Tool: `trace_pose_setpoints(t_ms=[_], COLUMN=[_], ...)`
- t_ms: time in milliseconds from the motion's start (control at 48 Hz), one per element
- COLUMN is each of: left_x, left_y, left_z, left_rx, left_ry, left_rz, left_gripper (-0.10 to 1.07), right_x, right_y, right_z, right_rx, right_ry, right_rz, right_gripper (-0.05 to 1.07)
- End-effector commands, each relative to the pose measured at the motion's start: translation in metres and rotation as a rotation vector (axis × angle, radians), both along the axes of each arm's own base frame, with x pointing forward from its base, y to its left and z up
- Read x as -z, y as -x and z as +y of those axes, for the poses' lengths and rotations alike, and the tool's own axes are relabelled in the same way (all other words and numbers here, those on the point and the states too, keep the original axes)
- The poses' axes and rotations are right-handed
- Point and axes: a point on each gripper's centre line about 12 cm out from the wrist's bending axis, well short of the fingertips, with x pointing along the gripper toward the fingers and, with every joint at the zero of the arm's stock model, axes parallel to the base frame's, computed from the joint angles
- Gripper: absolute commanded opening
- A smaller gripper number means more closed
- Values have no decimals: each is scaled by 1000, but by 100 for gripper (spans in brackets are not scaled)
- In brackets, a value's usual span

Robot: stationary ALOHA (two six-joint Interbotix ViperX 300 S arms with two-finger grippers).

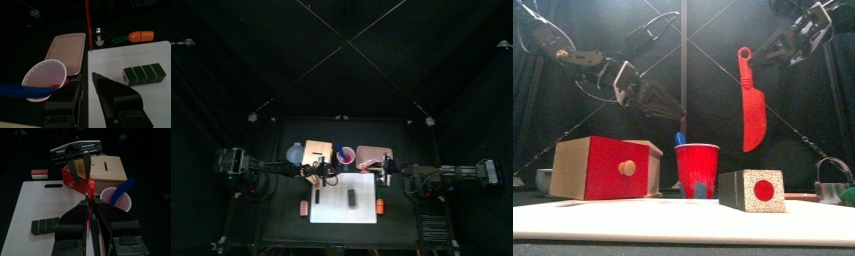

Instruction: Cut sushi roll

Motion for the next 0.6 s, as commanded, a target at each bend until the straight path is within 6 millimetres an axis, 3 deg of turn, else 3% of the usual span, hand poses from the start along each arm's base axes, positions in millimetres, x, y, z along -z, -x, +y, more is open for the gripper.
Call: trace_pose_setpoints(t_ms=[0,146,312,583], left_x=[-13,-24,-23,-12], left_y=[-9,-12,-15,-37], left_z=[1,3,4,-9], left_rx=[-9,-20,-27,6], left_ry=[-7,-31,-32,-24], left_rz=[-77,-172,-206,-203], left_gripper=[69,71,73,94], right_x=[-8,-11,-17,-17], right_y=[-3,-6,-10,-17], right_z=[1,3,5,6], right_rx=[-10,-25,-45,-57], right_ry=[-2,-2,-2,-4], right_rz=[-35,-63,-109,-119], right_gripper=[56,56,56,56])
